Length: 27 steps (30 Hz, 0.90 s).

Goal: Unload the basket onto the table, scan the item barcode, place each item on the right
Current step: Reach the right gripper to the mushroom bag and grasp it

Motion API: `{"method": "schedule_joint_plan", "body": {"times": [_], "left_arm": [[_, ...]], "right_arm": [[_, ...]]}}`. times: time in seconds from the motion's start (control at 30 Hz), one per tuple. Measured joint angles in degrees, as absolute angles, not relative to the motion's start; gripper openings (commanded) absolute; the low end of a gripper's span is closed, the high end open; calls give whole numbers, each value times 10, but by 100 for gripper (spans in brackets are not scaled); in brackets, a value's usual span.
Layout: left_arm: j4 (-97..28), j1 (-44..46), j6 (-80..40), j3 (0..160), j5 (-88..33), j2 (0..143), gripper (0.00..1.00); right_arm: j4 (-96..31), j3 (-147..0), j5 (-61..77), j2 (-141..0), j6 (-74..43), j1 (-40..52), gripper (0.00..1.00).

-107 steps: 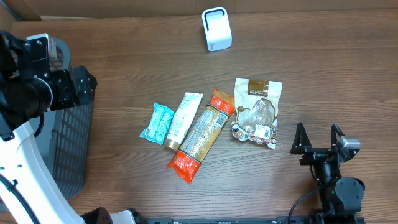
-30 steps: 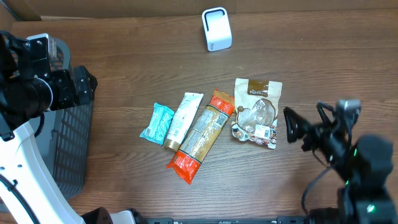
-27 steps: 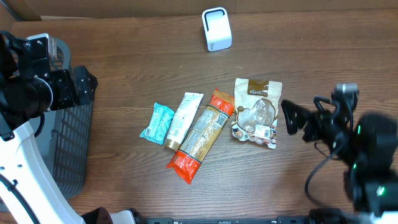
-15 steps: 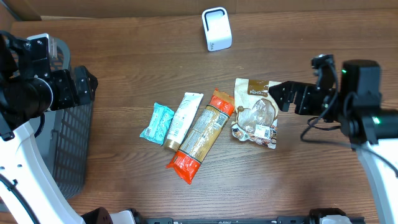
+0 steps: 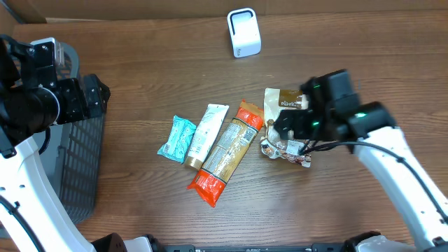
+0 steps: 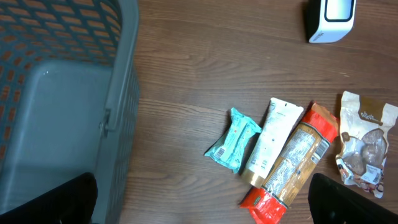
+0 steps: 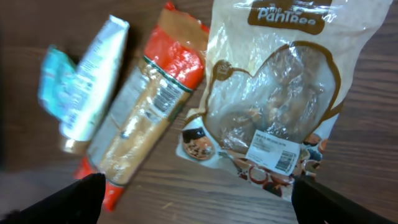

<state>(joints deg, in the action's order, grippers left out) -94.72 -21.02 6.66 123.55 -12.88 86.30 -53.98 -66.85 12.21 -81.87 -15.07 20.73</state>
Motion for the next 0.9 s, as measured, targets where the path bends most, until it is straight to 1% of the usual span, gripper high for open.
{"method": "schedule_joint_plan", "body": {"times": [0.3, 0.53, 0.63, 0.73, 0.9], "left_arm": [[-947, -210, 67, 1235, -129, 863, 100], [-947, -210, 67, 1235, -129, 863, 100], [-947, -210, 67, 1235, -129, 863, 100], [-947, -210, 67, 1235, -129, 863, 99], [-947, -210, 67, 1235, -129, 863, 100]], "right_arm": [[-513, -668, -110, -890, -159, 395, 95], [-498, -668, -235, -978, -142, 495, 97], [-496, -668, -275, -1015, -137, 515, 97], [-495, -668, -305, -1045, -135, 514, 97], [-470, -668, -340, -1057, -134, 512, 97]]}}
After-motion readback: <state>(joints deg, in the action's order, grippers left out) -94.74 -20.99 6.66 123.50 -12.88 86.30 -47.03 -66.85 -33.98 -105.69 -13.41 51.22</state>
